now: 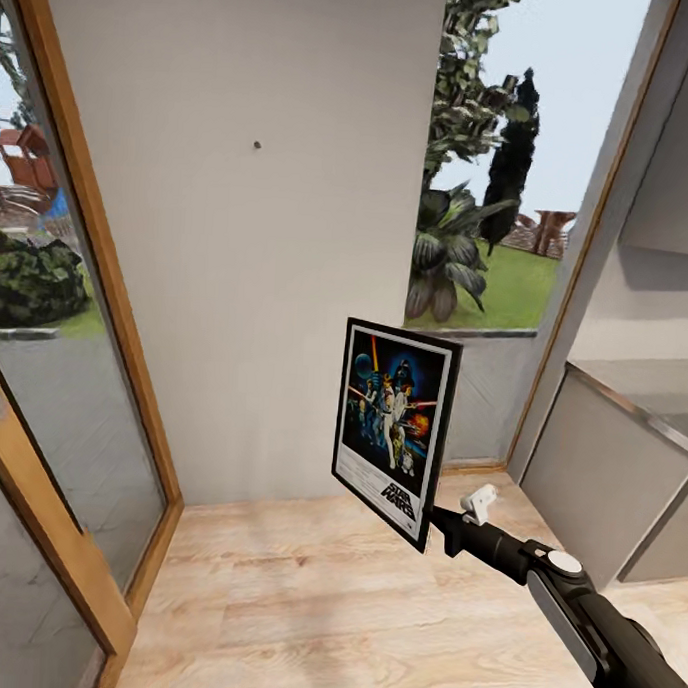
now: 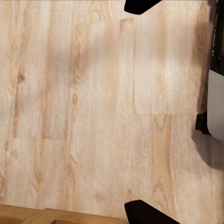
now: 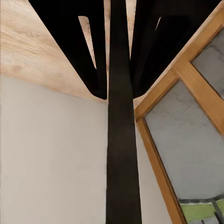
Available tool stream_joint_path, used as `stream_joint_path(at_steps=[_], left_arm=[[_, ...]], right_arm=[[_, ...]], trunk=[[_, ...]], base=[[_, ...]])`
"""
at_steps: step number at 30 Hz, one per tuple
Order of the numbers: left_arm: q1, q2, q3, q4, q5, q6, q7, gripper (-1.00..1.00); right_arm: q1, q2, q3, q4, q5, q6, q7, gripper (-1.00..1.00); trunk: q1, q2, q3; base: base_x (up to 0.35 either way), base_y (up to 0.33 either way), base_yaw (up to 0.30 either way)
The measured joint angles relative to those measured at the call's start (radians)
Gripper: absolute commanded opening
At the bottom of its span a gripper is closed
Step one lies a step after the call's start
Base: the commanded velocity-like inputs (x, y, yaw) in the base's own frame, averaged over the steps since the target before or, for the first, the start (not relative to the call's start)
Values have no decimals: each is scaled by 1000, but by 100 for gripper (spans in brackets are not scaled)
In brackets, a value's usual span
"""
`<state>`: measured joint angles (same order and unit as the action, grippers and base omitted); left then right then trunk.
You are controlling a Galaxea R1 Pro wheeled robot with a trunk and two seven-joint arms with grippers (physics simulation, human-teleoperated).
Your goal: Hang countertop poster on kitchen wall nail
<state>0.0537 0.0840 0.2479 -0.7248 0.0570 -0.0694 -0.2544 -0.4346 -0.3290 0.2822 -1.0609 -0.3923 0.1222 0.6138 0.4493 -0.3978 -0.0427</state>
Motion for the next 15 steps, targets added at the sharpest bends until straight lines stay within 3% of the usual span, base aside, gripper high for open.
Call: stream_joint_path(at_steps=[15], left_arm=[[0,0,0,0,0,0,0,100]], right_arm=[[0,0,0,0,0,1,0,-100]], trunk=[[0,0,0]], base=[[0,0,290]])
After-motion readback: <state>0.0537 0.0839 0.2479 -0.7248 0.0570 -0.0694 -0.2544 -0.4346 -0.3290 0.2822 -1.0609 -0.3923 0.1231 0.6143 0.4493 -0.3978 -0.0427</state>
